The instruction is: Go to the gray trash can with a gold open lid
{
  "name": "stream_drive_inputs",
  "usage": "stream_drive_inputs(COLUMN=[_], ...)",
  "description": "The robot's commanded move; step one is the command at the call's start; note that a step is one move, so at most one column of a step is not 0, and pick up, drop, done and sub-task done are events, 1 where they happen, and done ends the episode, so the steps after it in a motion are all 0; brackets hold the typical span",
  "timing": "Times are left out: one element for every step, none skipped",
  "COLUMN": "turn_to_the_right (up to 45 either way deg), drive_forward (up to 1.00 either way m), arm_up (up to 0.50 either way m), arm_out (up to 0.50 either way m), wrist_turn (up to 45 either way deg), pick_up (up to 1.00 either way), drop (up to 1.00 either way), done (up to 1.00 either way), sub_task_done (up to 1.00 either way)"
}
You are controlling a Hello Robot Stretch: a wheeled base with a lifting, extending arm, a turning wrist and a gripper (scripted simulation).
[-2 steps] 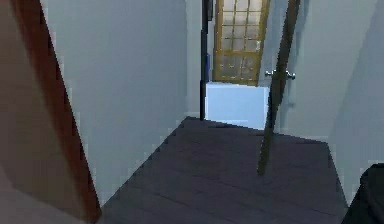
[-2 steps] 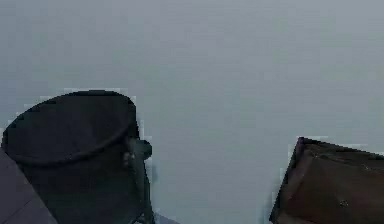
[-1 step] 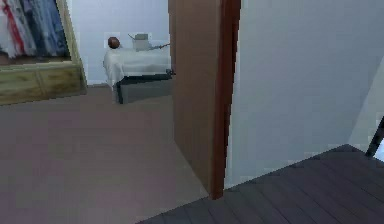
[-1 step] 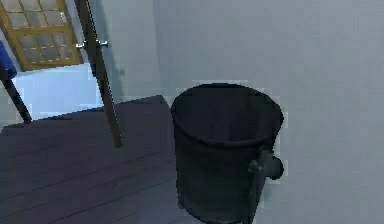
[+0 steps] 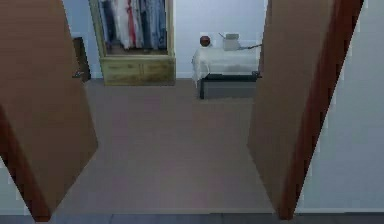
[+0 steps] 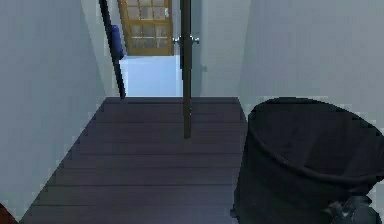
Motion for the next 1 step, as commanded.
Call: stream_drive_inputs(turn_to_the_right=[0.0], drive_forward=[0.30], arm_up=[0.00], arm_out=[0.00], wrist_turn=[0.0], pick_up=[0.00], drop=[0.00], done=[0.00], sub_task_done=[0.00])
